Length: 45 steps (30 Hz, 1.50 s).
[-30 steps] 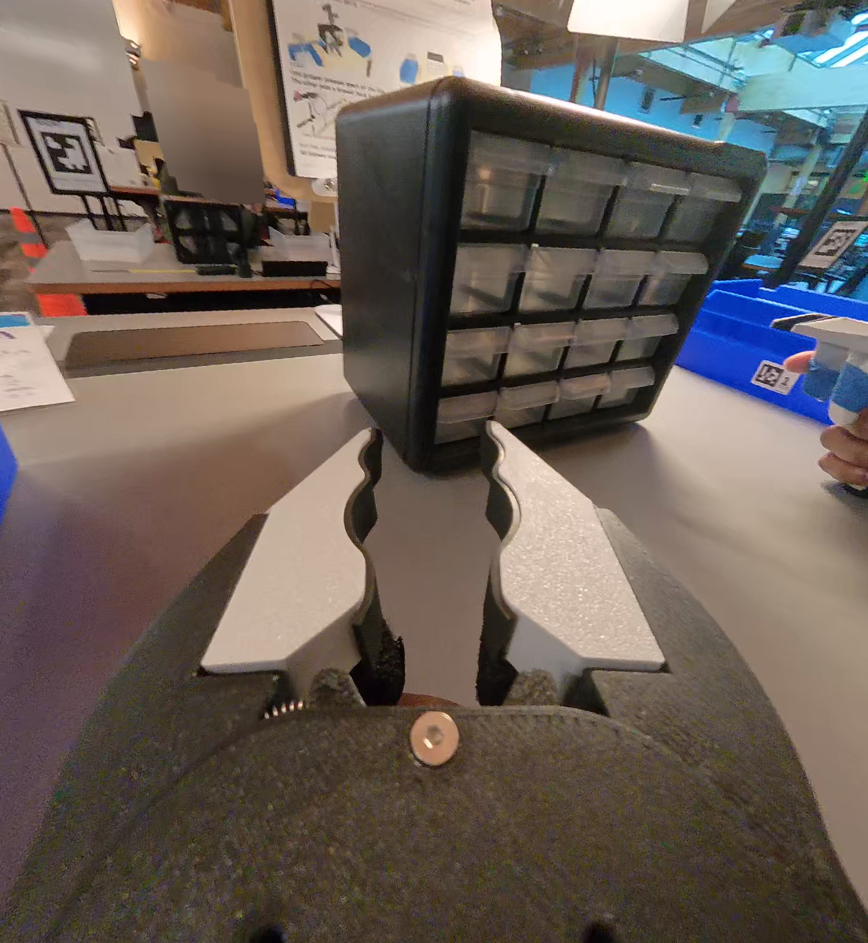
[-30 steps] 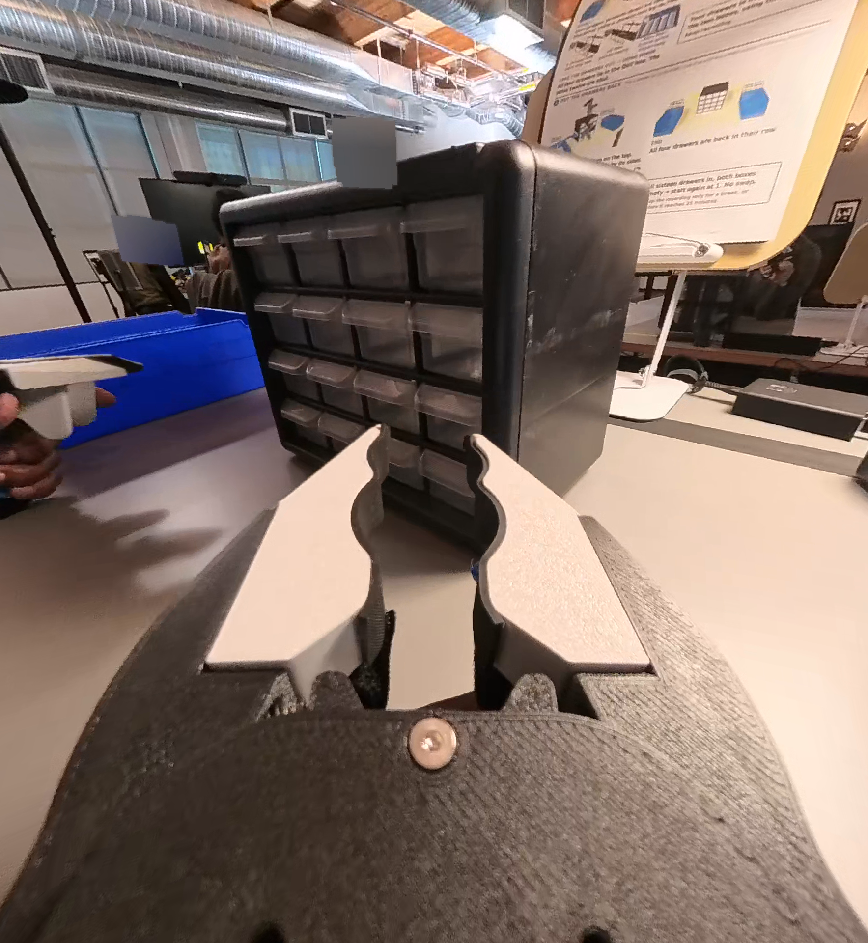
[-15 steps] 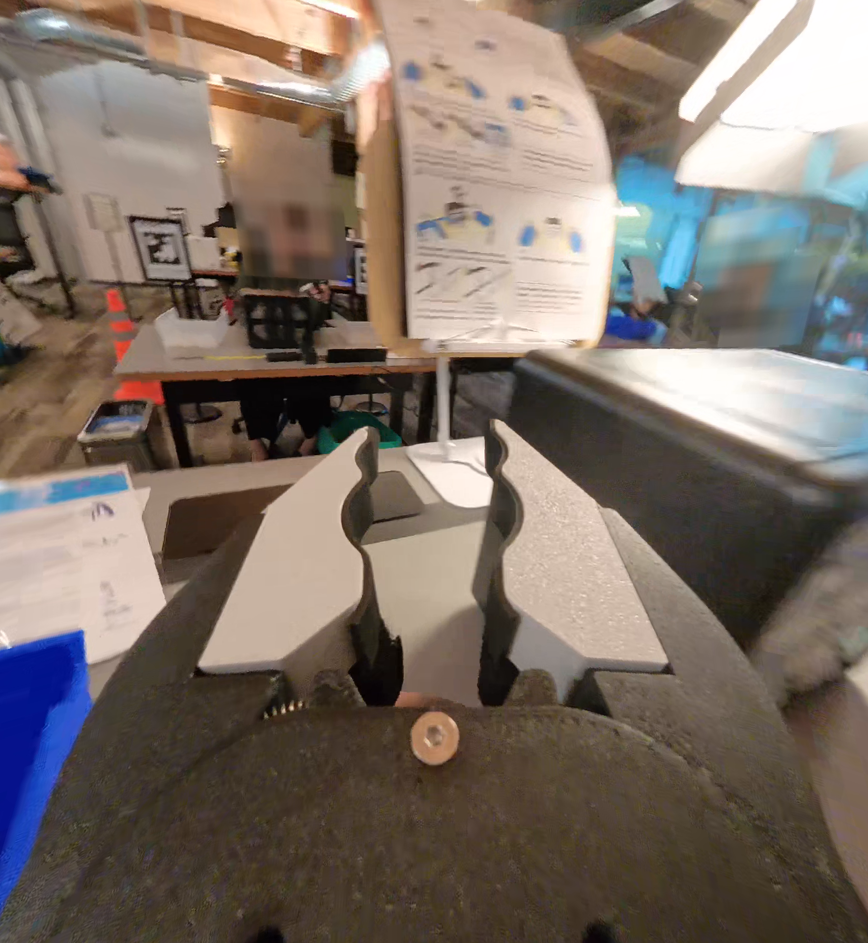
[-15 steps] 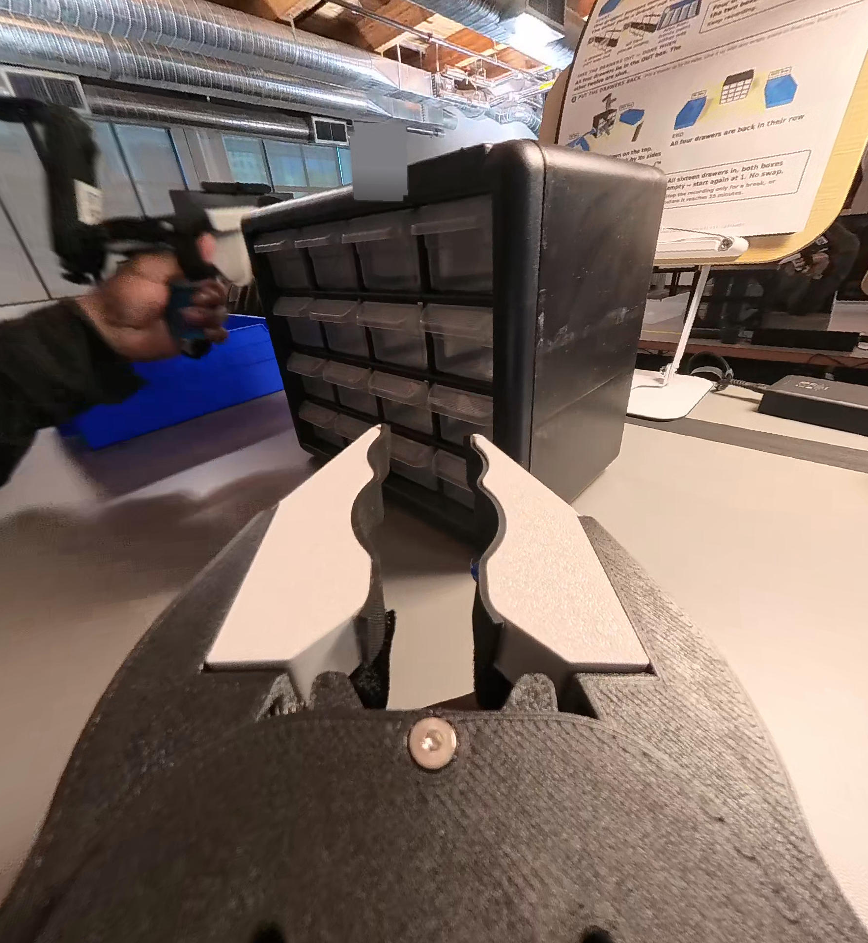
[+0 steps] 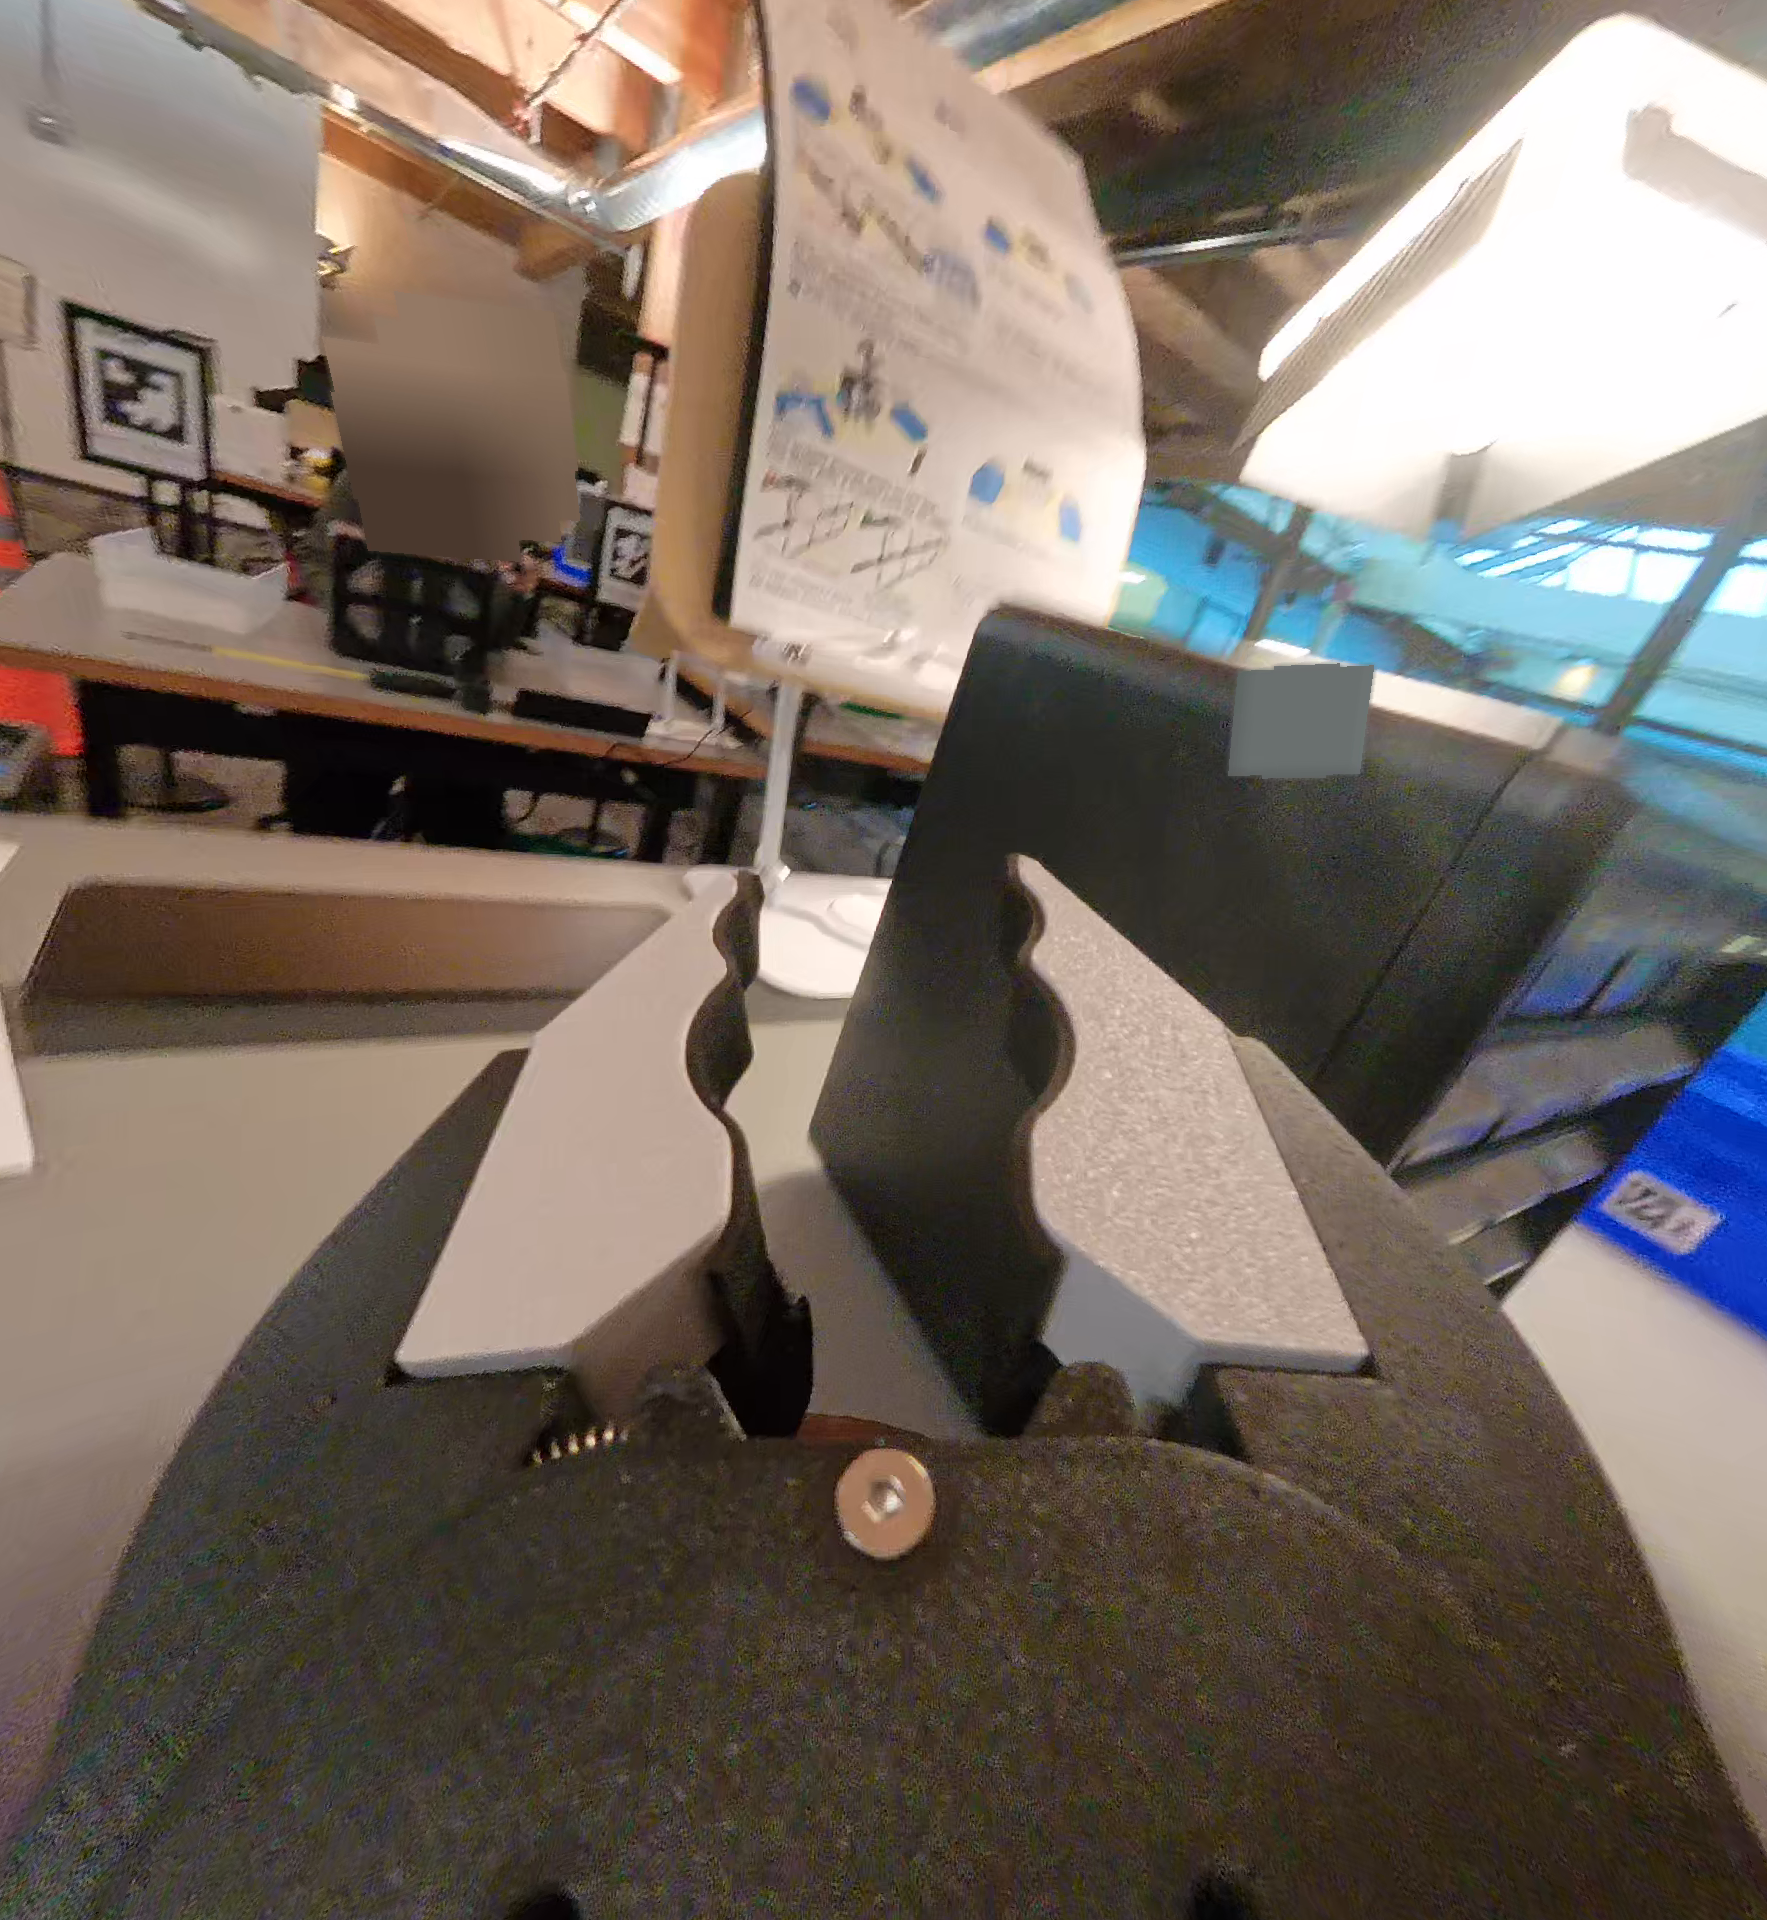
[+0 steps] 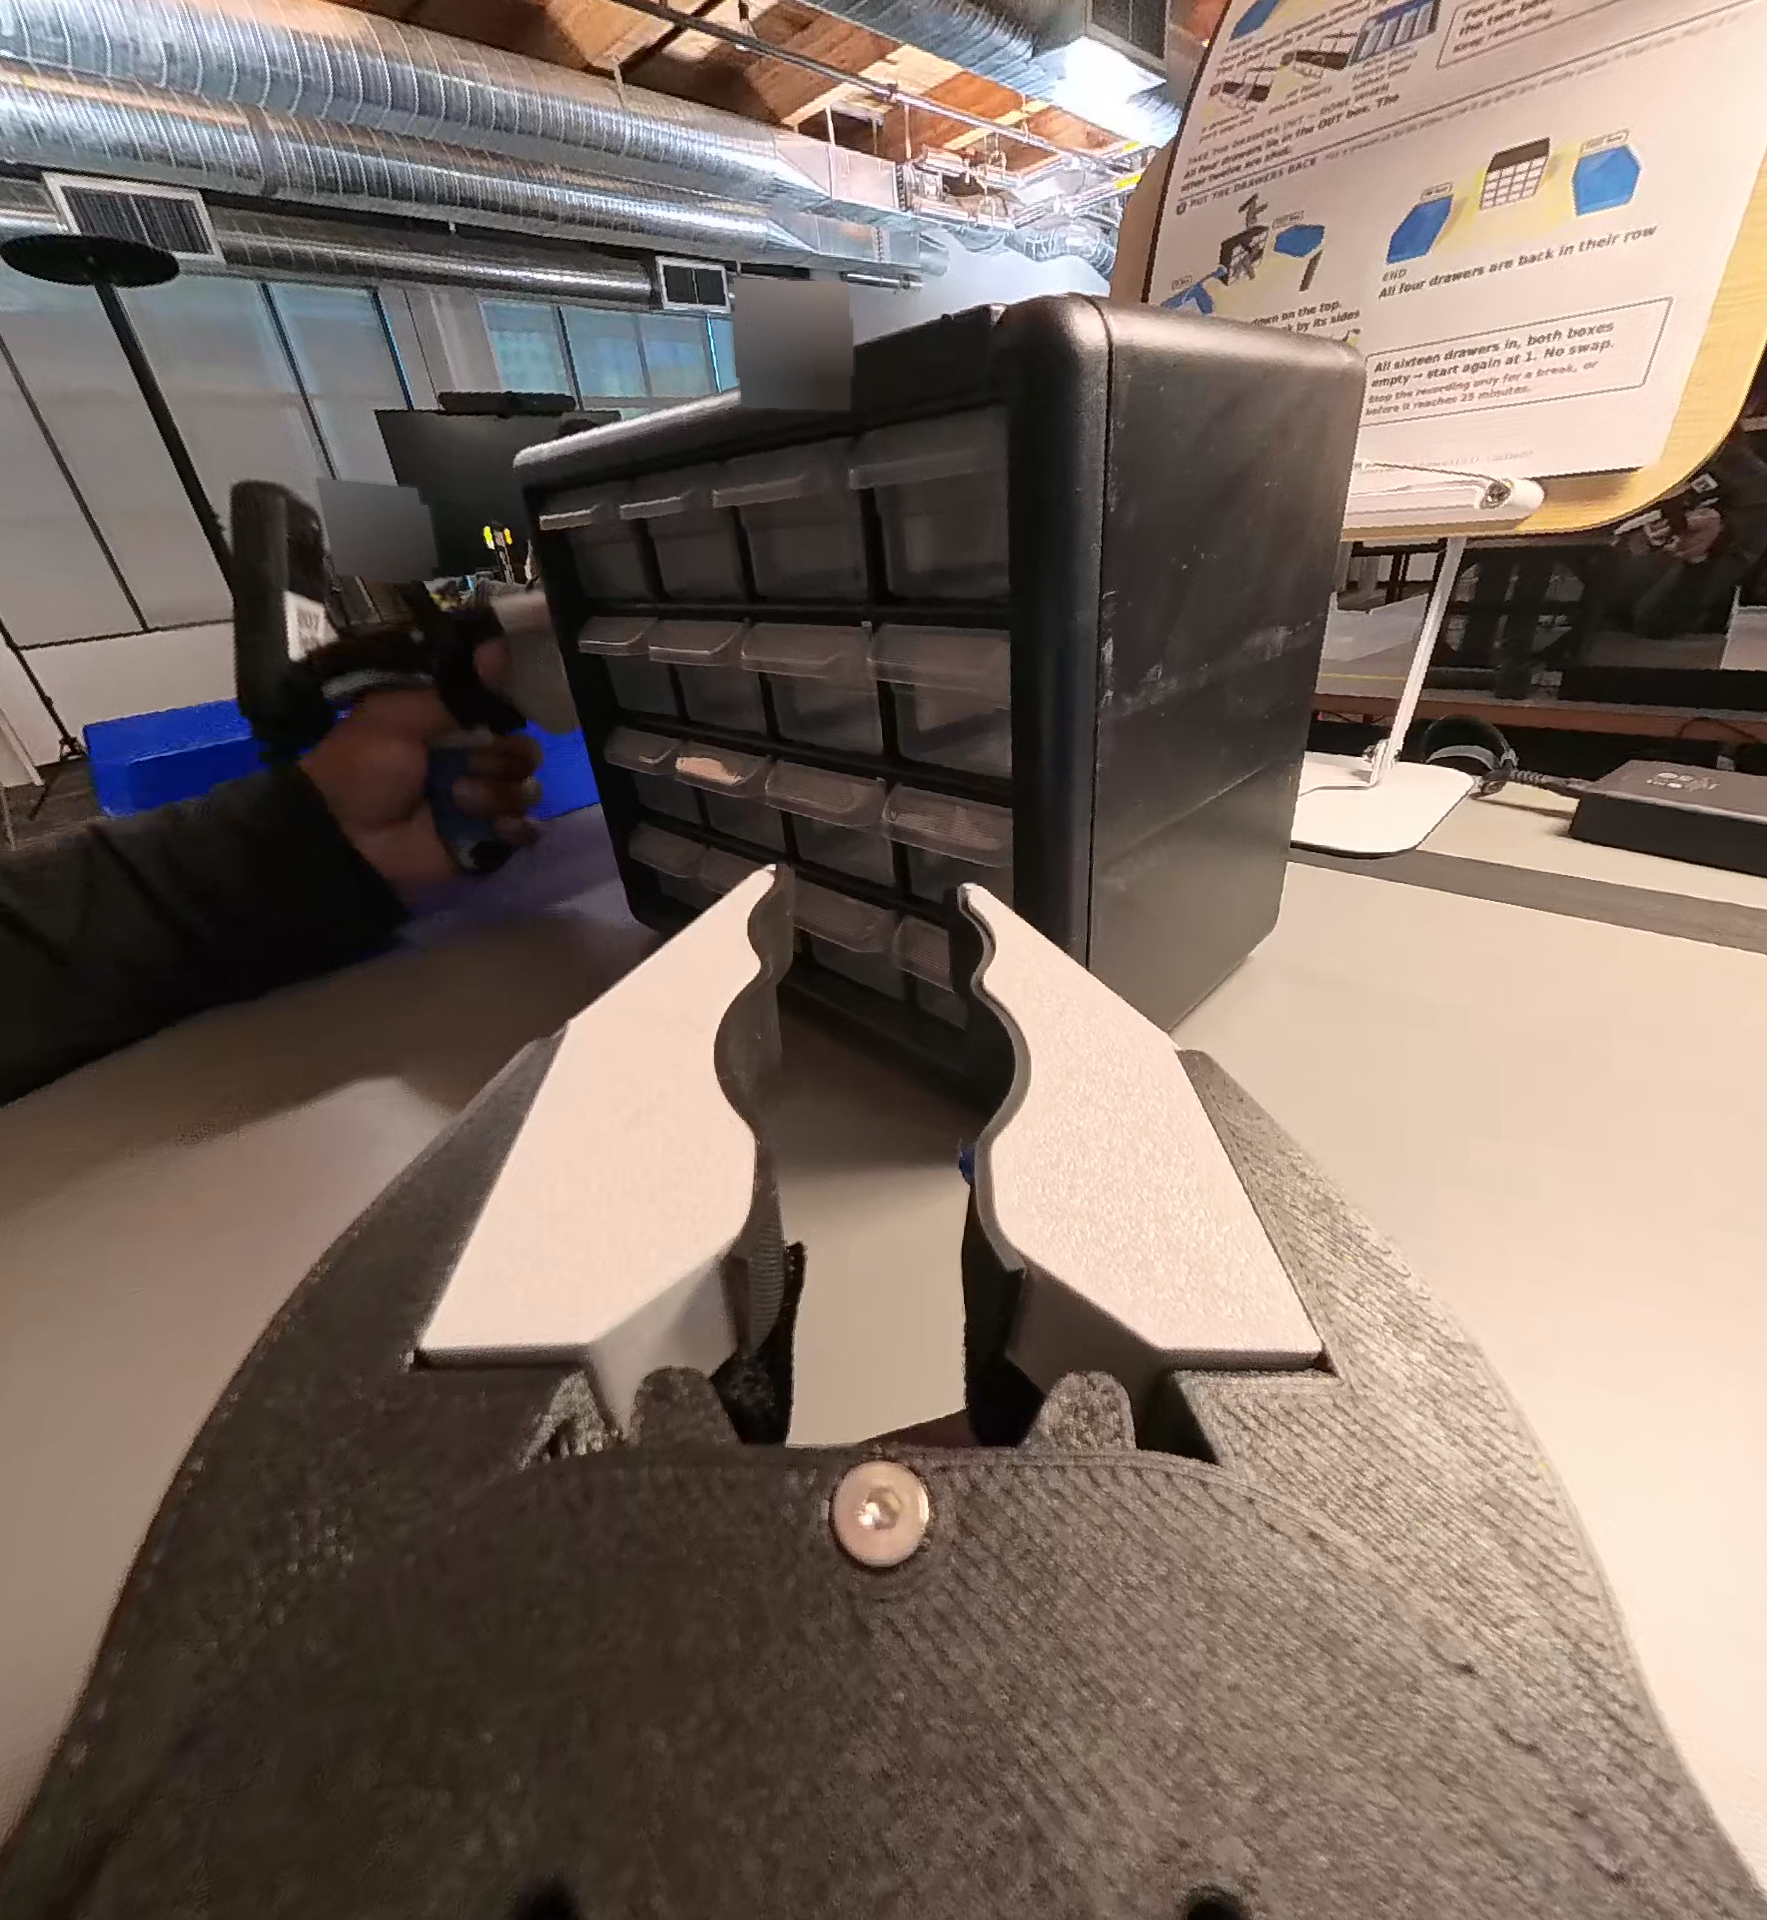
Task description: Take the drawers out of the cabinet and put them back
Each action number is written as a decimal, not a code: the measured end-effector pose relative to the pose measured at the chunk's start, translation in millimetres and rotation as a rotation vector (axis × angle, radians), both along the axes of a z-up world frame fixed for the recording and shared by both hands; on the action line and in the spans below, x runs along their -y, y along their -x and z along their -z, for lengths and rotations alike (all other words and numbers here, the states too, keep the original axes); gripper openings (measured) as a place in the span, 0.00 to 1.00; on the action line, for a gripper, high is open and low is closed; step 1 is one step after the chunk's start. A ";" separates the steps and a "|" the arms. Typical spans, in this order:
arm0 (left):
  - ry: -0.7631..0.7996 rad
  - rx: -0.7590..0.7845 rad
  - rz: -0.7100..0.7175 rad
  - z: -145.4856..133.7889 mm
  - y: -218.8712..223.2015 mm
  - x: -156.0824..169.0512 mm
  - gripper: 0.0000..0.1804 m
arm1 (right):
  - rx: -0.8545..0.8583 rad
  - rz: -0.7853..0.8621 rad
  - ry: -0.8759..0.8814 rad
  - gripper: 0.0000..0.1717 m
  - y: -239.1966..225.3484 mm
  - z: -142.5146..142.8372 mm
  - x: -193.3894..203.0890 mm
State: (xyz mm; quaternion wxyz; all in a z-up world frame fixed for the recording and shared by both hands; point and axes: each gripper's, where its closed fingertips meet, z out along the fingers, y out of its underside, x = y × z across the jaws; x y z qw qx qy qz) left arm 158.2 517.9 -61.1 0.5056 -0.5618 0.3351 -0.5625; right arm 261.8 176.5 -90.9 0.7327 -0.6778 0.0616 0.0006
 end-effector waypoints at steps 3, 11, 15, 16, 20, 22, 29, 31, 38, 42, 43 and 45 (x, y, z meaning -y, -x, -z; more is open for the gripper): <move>-0.001 -0.010 0.098 -49.0 -2.0 0.5 0.26 | -0.014 -0.002 -0.002 0.18 -1.6 0.0 0.3; -0.060 -0.339 0.298 -113.1 -55.6 41.3 0.37 | -0.052 -0.035 0.001 0.18 -1.9 1.4 -1.1; -0.024 -0.274 0.319 -107.1 -69.4 56.6 0.40 | -0.077 -0.048 -0.039 0.18 -3.5 -2.6 3.3; -0.012 -0.283 0.332 -101.6 -73.4 58.4 0.41 | -0.088 -0.044 -0.048 0.18 -5.1 -3.4 4.7; -0.002 -0.336 0.336 -87.9 -81.0 64.0 0.43 | -0.111 -0.058 -0.029 0.18 -5.9 -0.3 1.5; -0.005 -0.356 0.333 -84.6 -85.0 67.0 0.42 | -0.106 -0.069 -0.027 0.18 -3.5 -0.3 -1.3; 0.012 -0.384 0.348 -81.9 -86.0 71.1 0.42 | -0.198 -0.065 -0.052 0.18 8.7 -0.5 -18.8; -0.007 -0.400 0.344 -82.0 -83.8 72.4 0.40 | -0.196 -0.039 -0.030 0.18 15.6 1.9 -30.9; 0.012 -0.406 0.391 -80.5 -81.9 77.9 0.37 | -0.245 0.022 0.000 0.18 40.2 -8.5 -64.2; 0.037 -0.400 0.436 -79.7 -81.9 82.4 0.37 | -0.260 0.027 -0.003 0.18 40.0 -18.9 -65.2; 0.040 -0.399 0.446 -79.4 -81.9 83.6 0.38 | -0.266 0.042 0.000 0.18 35.0 -20.4 -63.4; 0.042 -0.409 0.479 -77.5 -81.3 88.8 0.39 | -0.296 0.082 -0.003 0.18 22.0 -22.8 -57.9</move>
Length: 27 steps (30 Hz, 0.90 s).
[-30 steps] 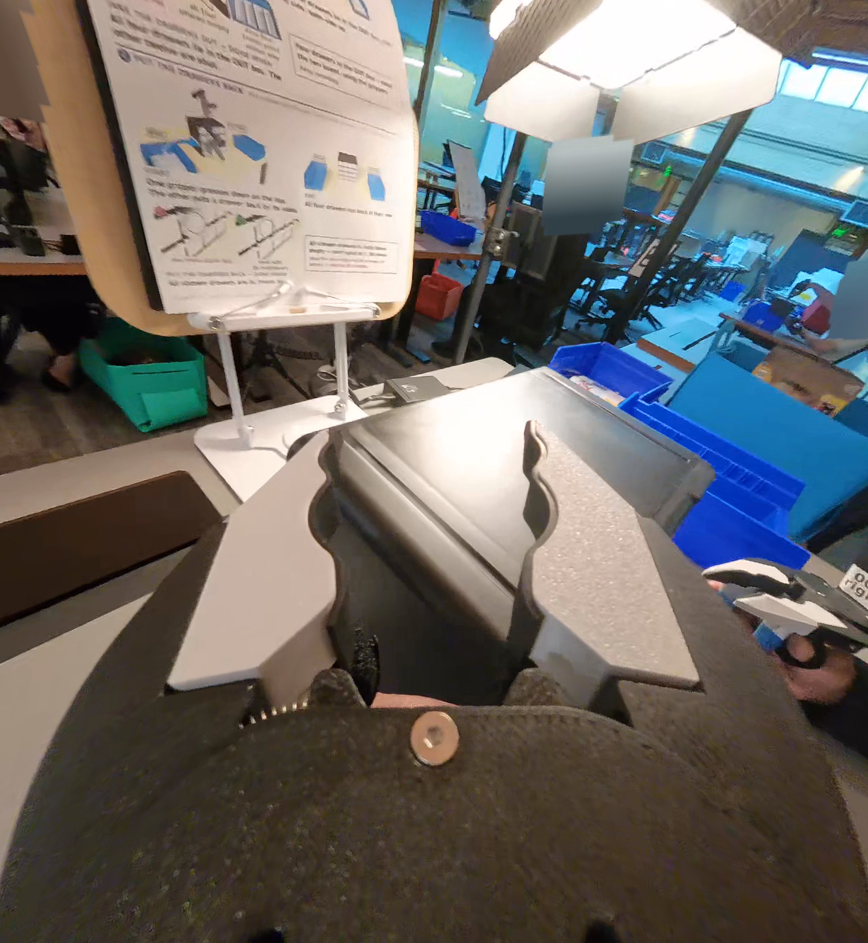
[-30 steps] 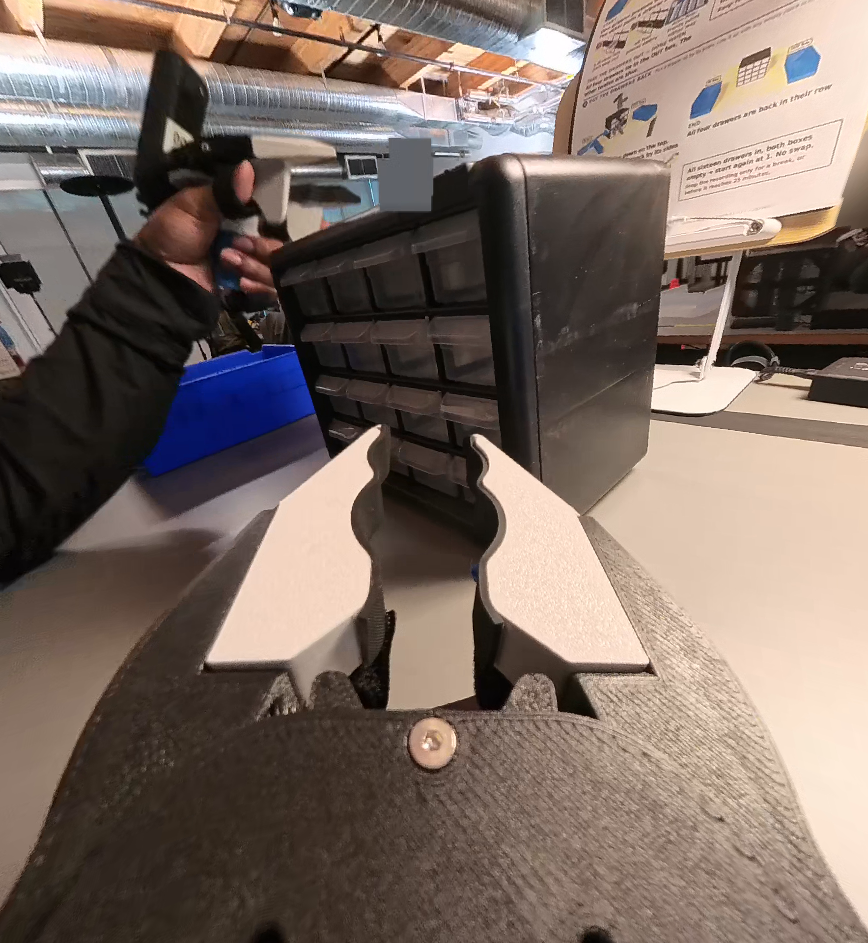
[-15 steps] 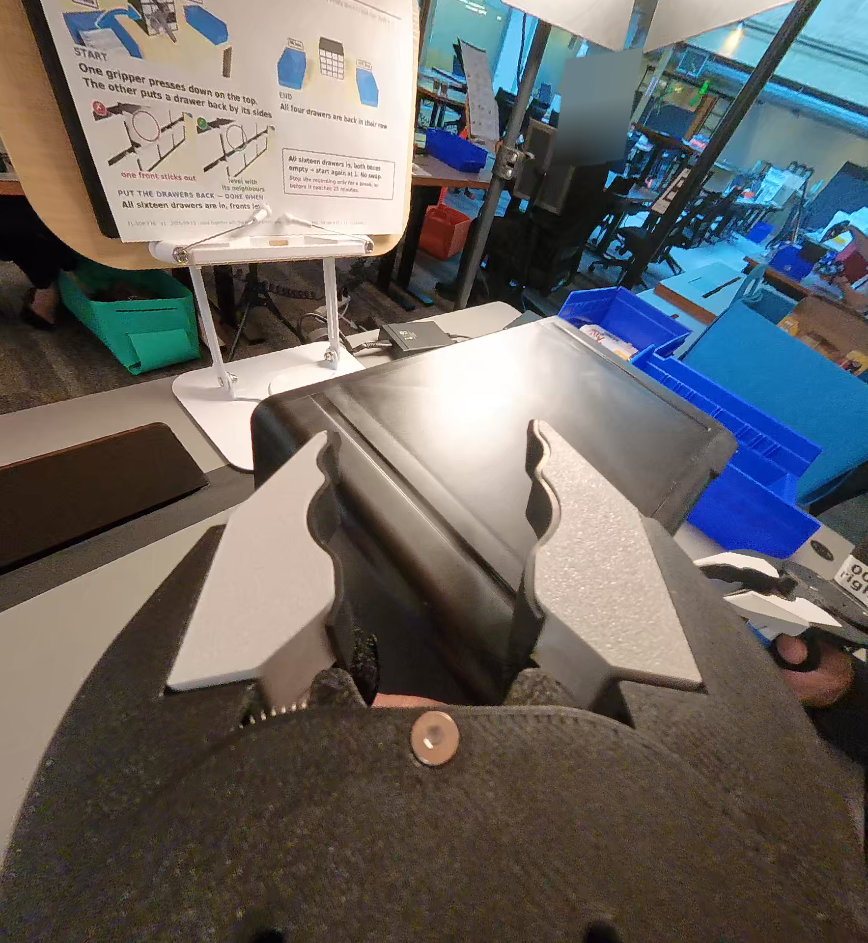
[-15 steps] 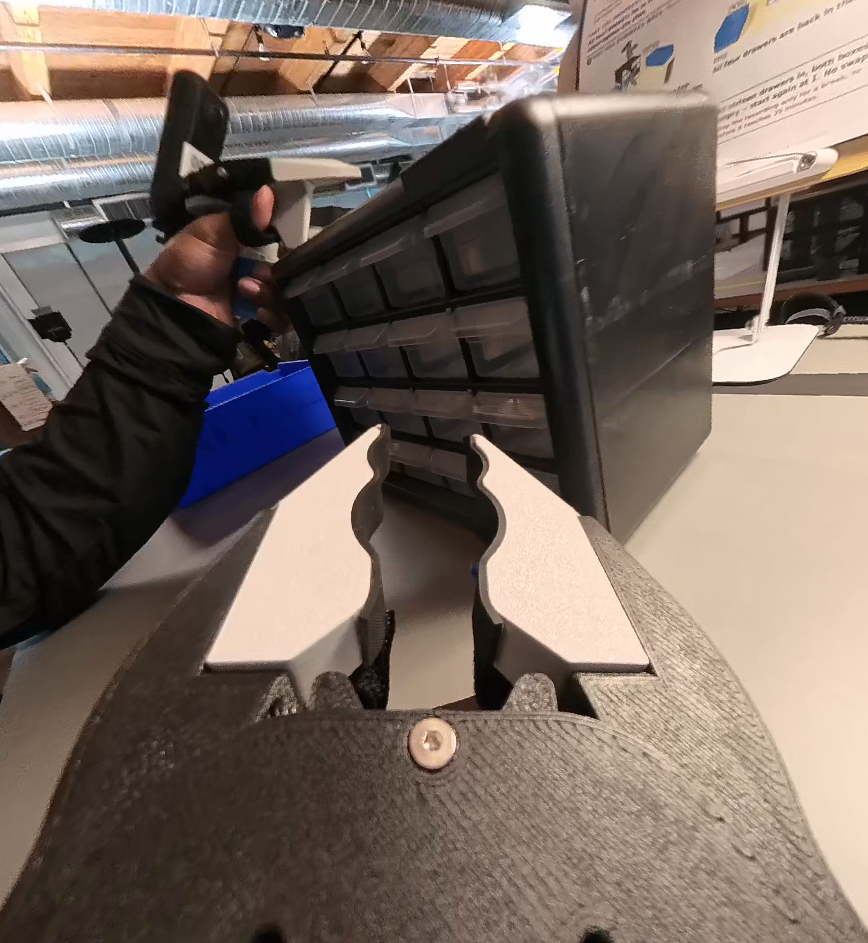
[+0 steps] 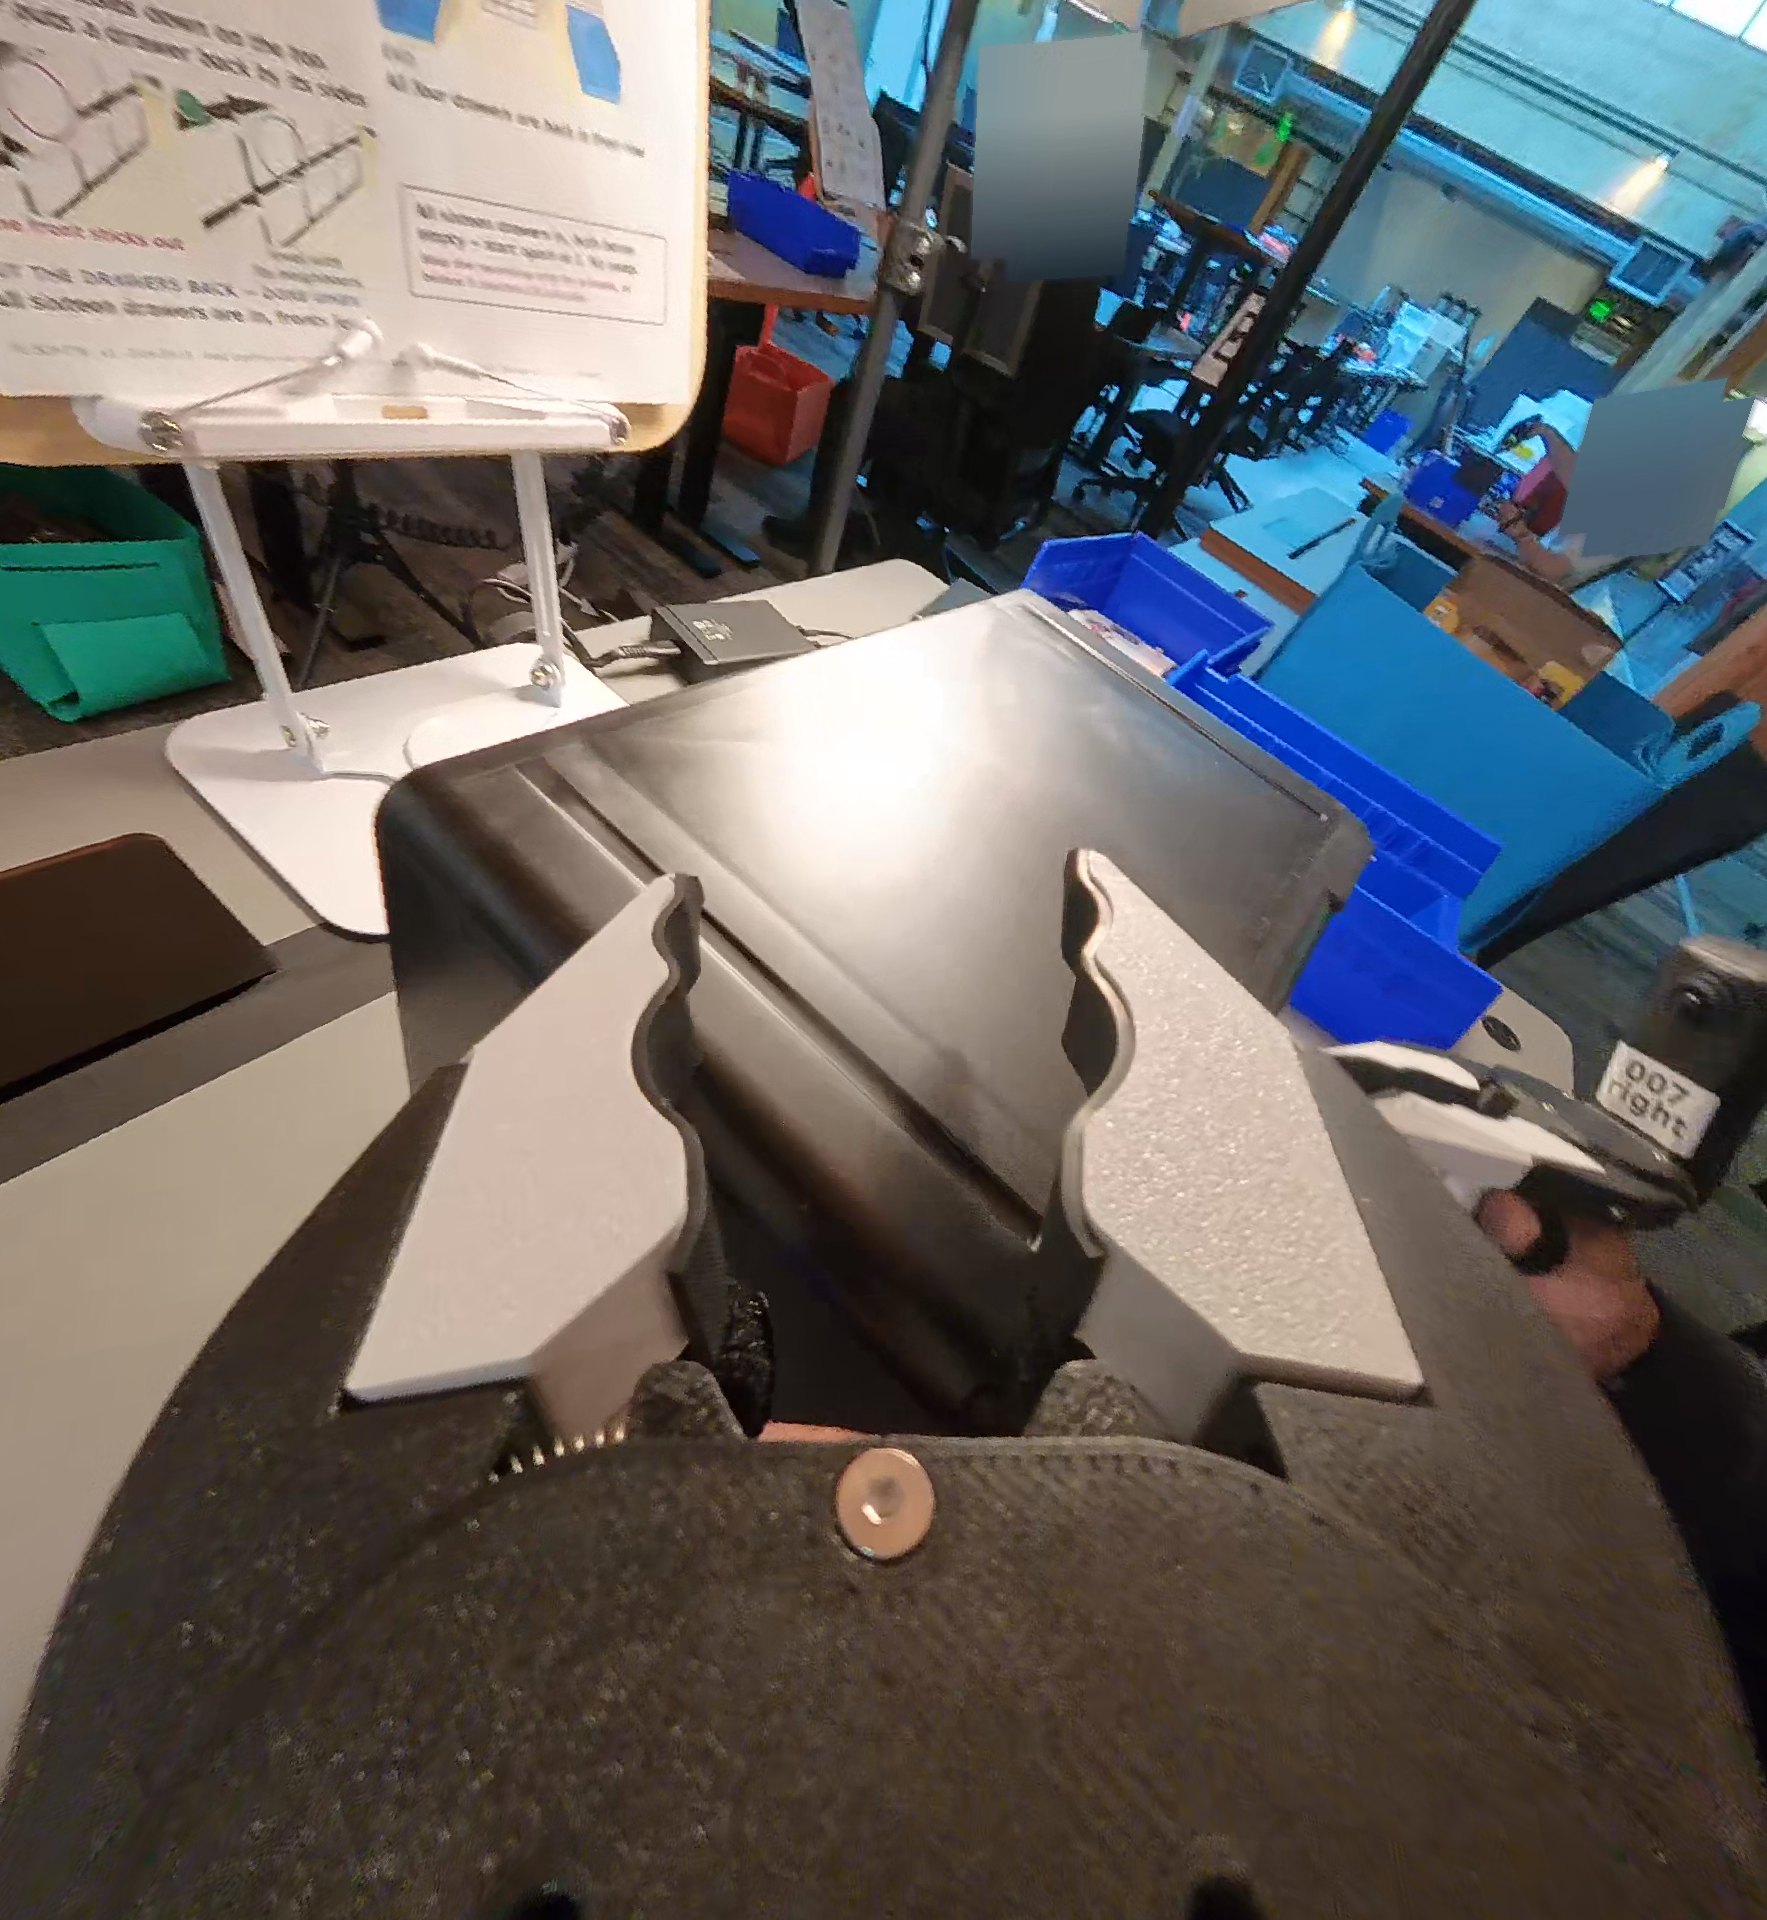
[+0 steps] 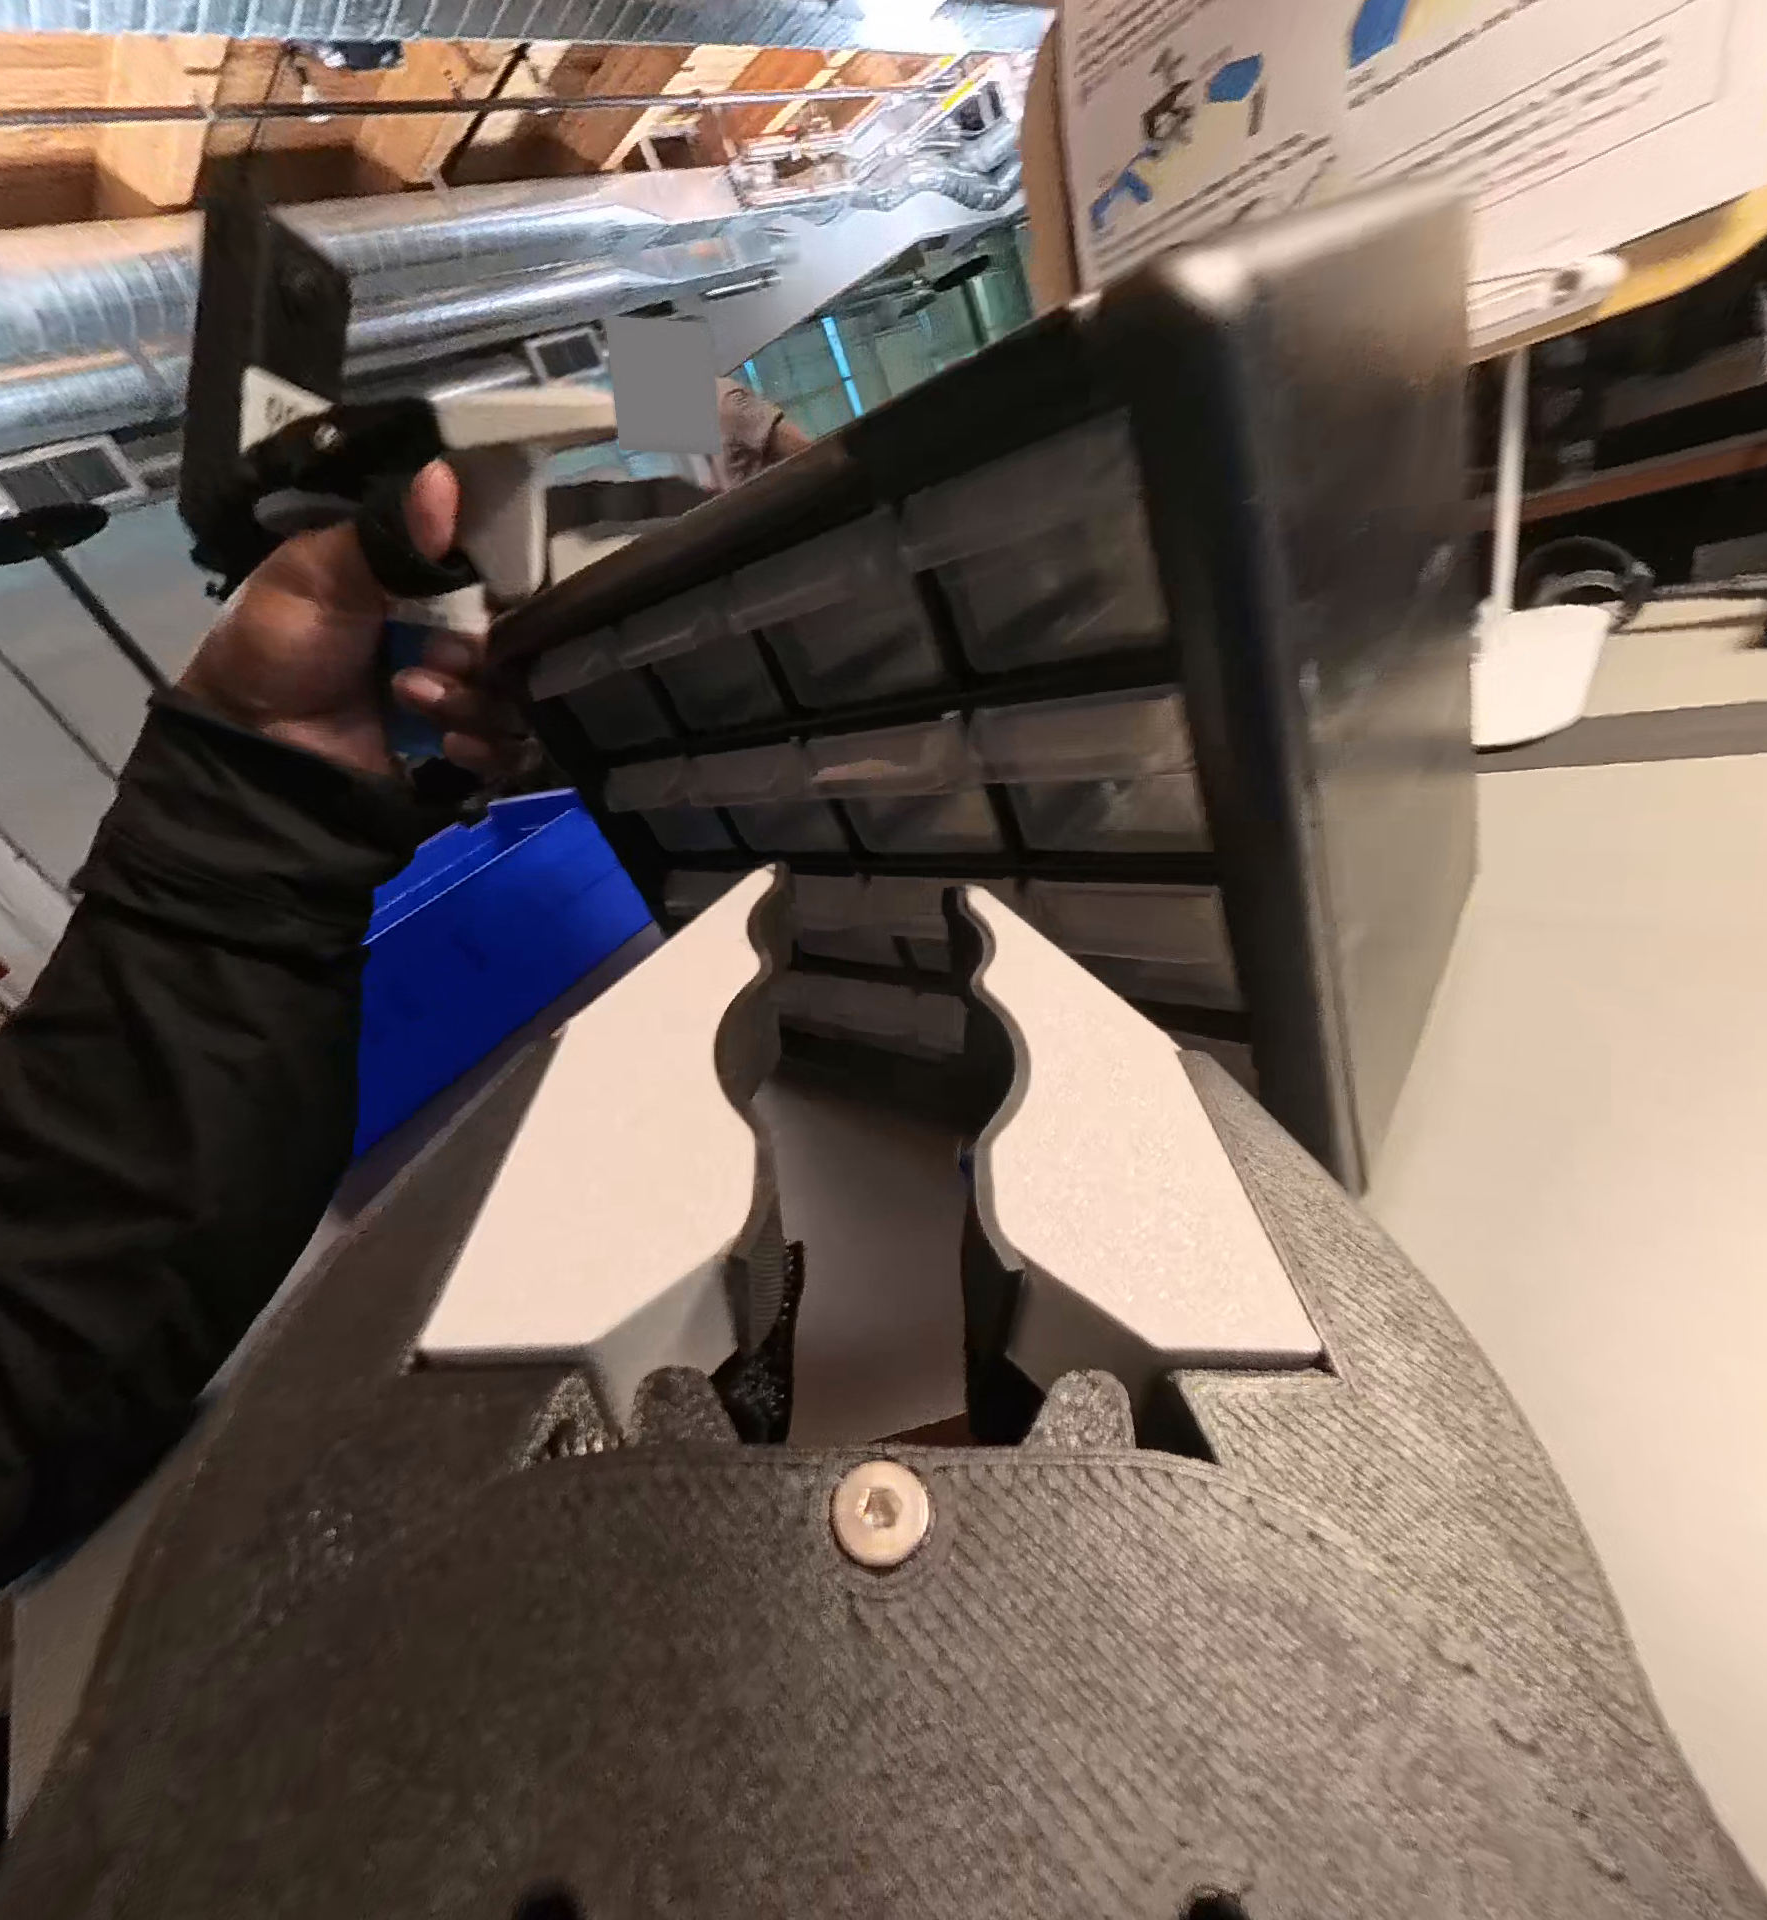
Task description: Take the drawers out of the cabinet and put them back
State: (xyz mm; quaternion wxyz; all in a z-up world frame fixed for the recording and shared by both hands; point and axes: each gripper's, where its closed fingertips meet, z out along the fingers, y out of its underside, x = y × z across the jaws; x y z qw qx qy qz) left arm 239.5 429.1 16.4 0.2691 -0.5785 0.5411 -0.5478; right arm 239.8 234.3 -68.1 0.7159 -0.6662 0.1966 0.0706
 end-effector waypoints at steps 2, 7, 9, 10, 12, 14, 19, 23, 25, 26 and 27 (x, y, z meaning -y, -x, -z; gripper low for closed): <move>0.000 -0.001 0.014 0.1 0.1 2.5 0.40 | -0.051 0.039 -0.011 0.18 -11.9 -1.0 5.9; 0.005 0.000 0.014 0.0 -0.1 2.3 0.39 | -0.163 0.090 -0.035 0.18 -29.8 -0.2 8.4; 0.004 -0.001 0.013 0.0 -0.1 2.4 0.39 | -0.208 0.095 -0.023 0.18 -34.2 2.9 2.6; 0.004 -0.001 0.013 0.0 0.0 2.3 0.39 | -0.229 0.087 -0.020 0.19 -34.1 4.3 -1.7; 0.005 -0.001 0.012 0.0 0.0 2.4 0.39 | -0.258 0.096 -0.013 0.19 -35.5 7.5 -9.3; 0.004 0.000 0.012 -0.2 0.0 2.4 0.39 | -0.283 0.123 -0.033 0.21 -40.4 7.8 -13.2; 0.004 0.002 0.016 -0.4 -0.1 2.7 0.39 | -0.396 0.126 -0.107 0.21 -48.1 9.2 -21.3; 0.004 0.004 0.017 -0.5 -0.1 2.9 0.39 | -0.461 0.106 -0.222 0.16 -51.1 0.2 -24.4; 0.003 0.004 0.017 -0.6 -0.3 3.1 0.39 | -0.479 0.118 -0.237 0.12 -53.6 1.7 -25.2; 0.003 0.004 0.017 -0.6 -0.4 3.2 0.39 | -0.491 0.117 -0.245 0.10 -54.2 2.9 -25.6; 0.002 0.004 0.017 -0.6 -0.3 3.2 0.39 | -0.503 0.104 -0.260 0.08 -53.2 2.5 -25.9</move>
